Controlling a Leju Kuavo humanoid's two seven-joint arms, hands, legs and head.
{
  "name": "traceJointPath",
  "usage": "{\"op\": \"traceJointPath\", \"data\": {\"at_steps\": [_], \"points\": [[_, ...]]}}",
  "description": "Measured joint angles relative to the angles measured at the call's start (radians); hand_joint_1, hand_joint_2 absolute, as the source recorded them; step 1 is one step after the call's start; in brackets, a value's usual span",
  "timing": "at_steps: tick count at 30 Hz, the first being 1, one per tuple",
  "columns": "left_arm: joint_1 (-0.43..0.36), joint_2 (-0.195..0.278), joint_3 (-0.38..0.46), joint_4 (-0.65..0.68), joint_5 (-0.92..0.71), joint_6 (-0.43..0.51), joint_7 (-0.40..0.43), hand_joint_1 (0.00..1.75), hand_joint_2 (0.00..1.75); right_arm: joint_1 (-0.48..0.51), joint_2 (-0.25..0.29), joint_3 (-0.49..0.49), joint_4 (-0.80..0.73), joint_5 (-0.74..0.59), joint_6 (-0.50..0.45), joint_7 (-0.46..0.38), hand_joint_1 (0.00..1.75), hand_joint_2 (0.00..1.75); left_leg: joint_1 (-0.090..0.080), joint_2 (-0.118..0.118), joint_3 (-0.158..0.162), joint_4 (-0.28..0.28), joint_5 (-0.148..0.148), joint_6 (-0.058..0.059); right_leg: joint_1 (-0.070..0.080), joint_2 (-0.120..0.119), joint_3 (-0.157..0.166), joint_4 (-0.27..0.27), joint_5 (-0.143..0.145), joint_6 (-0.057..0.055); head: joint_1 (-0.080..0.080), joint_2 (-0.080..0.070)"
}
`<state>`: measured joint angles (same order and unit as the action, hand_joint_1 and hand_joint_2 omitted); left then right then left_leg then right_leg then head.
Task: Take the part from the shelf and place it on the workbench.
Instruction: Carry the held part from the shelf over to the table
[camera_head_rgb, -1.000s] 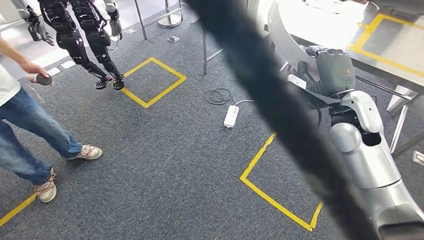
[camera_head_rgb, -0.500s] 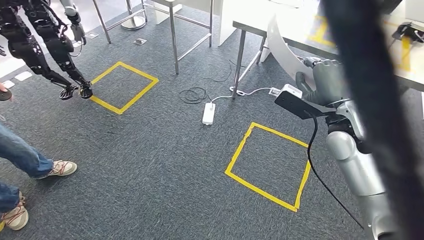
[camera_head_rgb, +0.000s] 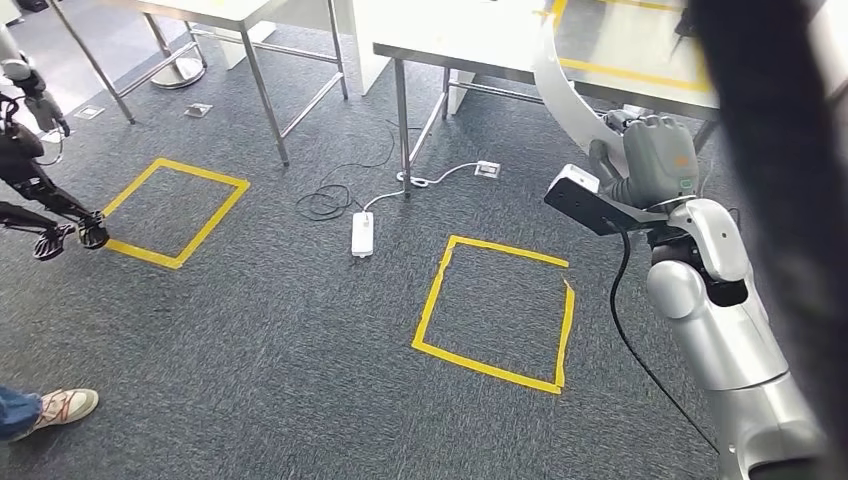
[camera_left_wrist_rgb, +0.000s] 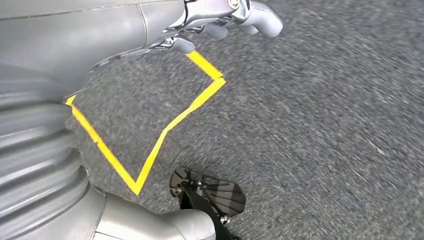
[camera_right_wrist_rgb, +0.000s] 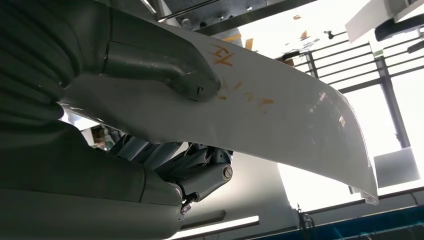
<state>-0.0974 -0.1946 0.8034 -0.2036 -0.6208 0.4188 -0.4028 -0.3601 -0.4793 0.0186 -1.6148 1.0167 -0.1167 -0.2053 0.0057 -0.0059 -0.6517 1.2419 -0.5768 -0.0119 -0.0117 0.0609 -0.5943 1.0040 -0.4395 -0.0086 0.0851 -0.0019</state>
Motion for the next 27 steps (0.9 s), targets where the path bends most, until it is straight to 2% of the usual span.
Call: {"op": "traceJointPath", "data": {"at_steps": [2,3,4,5,6,7,9,10,11,12,13,14,15,16,18,19,20,21,22,24,25,26,27], "points": [[0.000,0.001,0.000,0.000,0.000,0.001,-0.003,0.00,1.75,0.000,0.001,-0.002,-0.002,-0.004,0.003,-0.003,1.75,1.75,0.008,-0.050,0.057,-0.130,0.059,-0.002,-0.003,0.027,-0.005,0.010,-0.004,0.011,0.000,0.000],[0.000,0.001,0.000,0.000,-0.001,0.001,-0.004,0.00,1.75,0.000,0.001,-0.005,-0.003,-0.007,0.004,-0.006,1.75,1.75,0.011,-0.072,0.077,-0.174,0.072,0.000,-0.004,0.041,-0.009,0.015,-0.005,0.019,-0.001,0.000],[0.001,0.001,0.000,0.000,-0.001,0.001,-0.004,0.00,1.75,0.001,0.000,-0.007,-0.005,-0.012,0.005,-0.009,1.75,1.75,0.012,-0.086,0.085,-0.193,0.073,0.003,-0.005,0.054,-0.015,0.017,-0.004,0.027,-0.001,0.000],[0.001,0.002,0.000,0.000,-0.002,0.002,-0.004,0.00,1.75,0.003,0.000,-0.010,-0.006,-0.015,0.005,-0.011,1.75,1.75,0.010,-0.083,0.086,-0.195,0.071,0.009,-0.007,0.067,-0.020,0.016,0.000,0.036,-0.002,0.000],[0.002,0.002,0.000,0.000,-0.002,0.002,-0.004,0.00,1.75,0.005,0.000,-0.013,-0.007,-0.017,0.006,-0.013,1.75,1.75,0.009,-0.068,0.086,-0.196,0.074,0.017,-0.010,0.079,-0.024,0.013,0.004,0.043,-0.002,0.000],[0.002,0.002,0.000,0.000,-0.003,0.002,-0.004,0.00,1.75,0.006,-0.001,-0.016,-0.007,-0.019,0.006,-0.013,1.75,1.75,0.008,-0.055,0.087,-0.199,0.077,0.024,-0.011,0.072,-0.029,0.016,0.004,0.049,-0.001,0.000],[0.003,0.002,0.000,0.000,-0.003,0.002,-0.007,0.00,1.75,0.002,-0.003,-0.020,-0.007,-0.019,0.007,-0.013,1.75,1.75,0.009,-0.026,0.087,-0.205,0.081,0.037,-0.007,0.017,-0.057,0.068,-0.025,0.056,0.003,0.000],[0.004,0.002,0.000,-0.001,-0.004,0.002,-0.008,0.00,1.75,0.000,-0.002,-0.020,-0.006,-0.019,0.007,-0.013,1.75,1.75,0.008,-0.012,0.087,-0.205,0.081,0.041,-0.005,-0.021,-0.083,0.124,-0.054,0.057,0.006,0.000],[0.005,0.003,0.000,-0.001,-0.004,0.002,-0.010,0.00,1.75,0.000,-0.002,-0.020,-0.006,-0.019,0.008,-0.013,1.75,1.75,0.006,0.002,0.087,-0.205,0.080,0.045,-0.005,-0.042,-0.116,0.192,-0.085,0.059,0.007,0.000],[0.007,0.003,0.000,0.000,-0.004,0.002,-0.010,0.00,1.75,0.003,-0.001,-0.020,-0.005,-0.019,0.008,-0.013,1.75,1.75,0.004,0.017,0.087,-0.205,0.078,0.047,-0.005,-0.050,-0.145,0.253,-0.107,0.060,0.007,0.000],[0.007,0.004,0.000,0.000,-0.004,0.002,-0.010,0.00,1.75,0.008,-0.001,-0.019,-0.004,-0.019,0.008,-0.013,1.75,1.75,0.002,0.031,0.087,-0.205,0.077,0.048,-0.006,-0.054,-0.162,0.288,-0.114,0.060,0.007,0.000],[0.008,0.005,0.000,0.000,-0.004,0.002,-0.010,0.00,1.75,0.012,-0.001,-0.020,-0.003,-0.019,0.007,-0.013,1.75,1.75,0.001,0.045,0.088,-0.205,0.075,0.048,-0.005,-0.057,-0.159,0.284,-0.103,0.058,0.007,0.000],[0.007,0.005,0.000,0.000,-0.004,0.002,-0.010,0.00,1.75,0.015,-0.001,-0.020,-0.003,-0.020,0.006,-0.014,1.75,1.75,0.000,0.058,0.090,-0.205,0.073,0.047,-0.004,-0.062,-0.134,0.239,-0.076,0.055,0.007,0.000],[0.007,0.005,0.000,0.000,-0.004,0.002,-0.010,0.00,1.75,0.016,-0.001,-0.021,-0.003,-0.021,0.005,-0.016,1.75,1.75,-0.001,0.071,0.093,-0.205,0.070,0.046,-0.002,-0.076,-0.094,0.165,-0.043,0.051,0.007,0.000],[0.006,0.004,0.000,0.000,-0.004,0.002,-0.008,0.00,1.75,0.014,-0.001,-0.023,-0.003,-0.022,0.003,-0.019,1.75,1.75,-0.005,0.092,0.099,-0.205,0.064,0.039,0.008,-0.113,-0.029,0.047,-0.006,0.037,0.007,0.000],[0.006,0.004,0.000,0.000,-0.004,0.002,-0.008,0.00,1.75,0.013,-0.001,-0.023,-0.003,-0.022,0.003,-0.021,1.75,1.75,-0.007,0.102,0.102,-0.206,0.061,0.034,0.012,-0.123,-0.016,0.020,-0.003,0.031,0.008,0.000],[0.005,0.004,0.000,0.000,-0.004,0.002,-0.008,0.00,1.75,0.012,-0.001,-0.024,-0.002,-0.022,0.002,-0.023,1.75,1.75,-0.008,0.112,0.105,-0.207,0.059,0.029,0.015,-0.122,-0.017,0.016,-0.006,0.026,0.008,0.000],[0.004,0.003,0.000,0.000,-0.004,0.002,-0.008,0.00,1.75,0.011,-0.001,-0.024,-0.002,-0.022,0.001,-0.025,1.75,1.75,-0.008,0.122,0.108,-0.209,0.056,0.024,0.015,-0.110,-0.017,0.012,-0.005,0.023,0.009,0.000],[0.003,0.002,0.000,0.000,-0.004,0.002,-0.009,0.00,1.75,0.011,-0.001,-0.024,-0.002,-0.022,-0.001,-0.026,1.75,1.75,-0.007,0.120,0.111,-0.208,0.053,0.018,0.012,-0.099,-0.016,0.008,-0.003,0.018,0.009,0.000],[0.001,0.002,0.000,0.000,-0.004,0.002,-0.010,0.00,1.75,0.008,0.000,-0.023,-0.001,-0.021,-0.009,-0.030,1.75,1.75,-0.006,0.074,0.094,-0.163,0.023,0.008,0.003,-0.080,-0.010,0.000,0.002,0.008,0.008,0.000],[0.002,0.002,0.000,0.000,-0.005,0.002,-0.011,0.00,1.75,0.007,0.002,-0.022,-0.001,-0.021,-0.014,-0.033,1.75,1.75,-0.004,0.042,0.068,-0.109,-0.004,0.004,0.000,-0.072,-0.008,-0.002,0.003,0.004,0.007,0.000],[0.003,0.002,0.000,0.000,-0.005,0.002,-0.011,0.00,1.75,0.006,0.003,-0.021,0.000,-0.021,-0.019,-0.035,1.75,1.75,-0.003,0.020,0.034,-0.042,-0.036,0.002,-0.002,-0.063,-0.008,-0.002,0.002,0.001,0.007,0.000],[0.005,0.002,0.000,0.000,-0.004,0.002,-0.011,0.00,1.75,0.007,0.006,-0.019,0.001,-0.021,-0.022,-0.036,1.75,1.75,-0.002,0.011,-0.001,0.023,-0.060,0.000,-0.002,-0.054,-0.008,-0.001,0.001,0.000,0.006,0.000]]}}
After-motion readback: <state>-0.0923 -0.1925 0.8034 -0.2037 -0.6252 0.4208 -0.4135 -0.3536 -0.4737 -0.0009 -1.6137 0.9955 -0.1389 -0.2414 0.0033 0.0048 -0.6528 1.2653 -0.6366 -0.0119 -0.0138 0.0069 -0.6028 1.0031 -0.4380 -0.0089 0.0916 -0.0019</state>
